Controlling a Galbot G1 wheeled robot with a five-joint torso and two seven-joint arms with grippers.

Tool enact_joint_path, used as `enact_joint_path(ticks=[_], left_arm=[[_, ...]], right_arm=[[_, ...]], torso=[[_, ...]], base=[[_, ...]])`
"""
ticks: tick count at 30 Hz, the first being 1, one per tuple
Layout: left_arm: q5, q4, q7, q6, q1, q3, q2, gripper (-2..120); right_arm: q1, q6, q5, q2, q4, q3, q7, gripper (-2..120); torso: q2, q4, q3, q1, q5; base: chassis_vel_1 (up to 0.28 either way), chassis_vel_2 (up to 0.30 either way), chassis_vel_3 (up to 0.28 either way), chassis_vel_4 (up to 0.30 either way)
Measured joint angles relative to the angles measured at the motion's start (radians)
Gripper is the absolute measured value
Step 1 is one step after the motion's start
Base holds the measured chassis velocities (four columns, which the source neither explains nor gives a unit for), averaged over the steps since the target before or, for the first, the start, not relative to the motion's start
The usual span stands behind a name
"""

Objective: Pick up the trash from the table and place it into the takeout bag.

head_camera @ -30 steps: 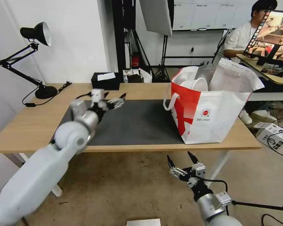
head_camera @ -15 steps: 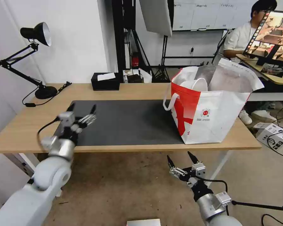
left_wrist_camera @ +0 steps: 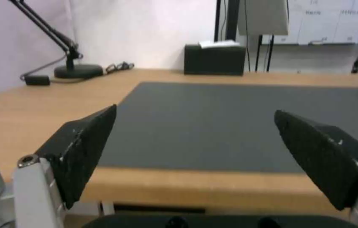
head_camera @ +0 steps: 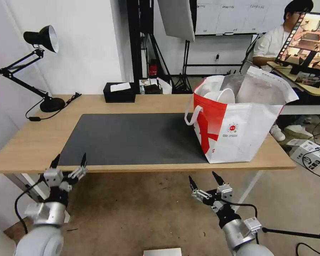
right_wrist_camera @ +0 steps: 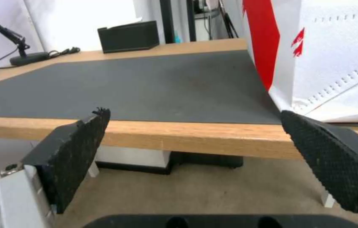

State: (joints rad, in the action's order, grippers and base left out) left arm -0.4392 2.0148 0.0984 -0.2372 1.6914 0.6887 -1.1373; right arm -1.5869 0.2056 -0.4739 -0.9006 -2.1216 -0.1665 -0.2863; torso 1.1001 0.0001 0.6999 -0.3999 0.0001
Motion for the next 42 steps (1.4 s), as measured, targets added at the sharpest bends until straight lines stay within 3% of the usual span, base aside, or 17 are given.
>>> enact_joint_path(ticks=[9,42], left_arm=[[0.013,0.004,-0.014,0.014,0.045,-0.002,-0.003,100],[0.011,0.005,-0.012,0.021,0.039,-0.007,-0.001,100]], right_arm=[[0.000,0.000,0.000,0.000,0.000,0.000,0.000,100],[0.000,0.000,0.000,0.000,0.000,0.000,0.000,100]], torso=[[0.000,-0.0001,0.000,0.000,-0.0001],[0.000,-0.0001,0.000,0.000,-0.0002]], base=[[0.000,0.000,0.000,0.000],[0.000,0.000,0.000,0.000]])
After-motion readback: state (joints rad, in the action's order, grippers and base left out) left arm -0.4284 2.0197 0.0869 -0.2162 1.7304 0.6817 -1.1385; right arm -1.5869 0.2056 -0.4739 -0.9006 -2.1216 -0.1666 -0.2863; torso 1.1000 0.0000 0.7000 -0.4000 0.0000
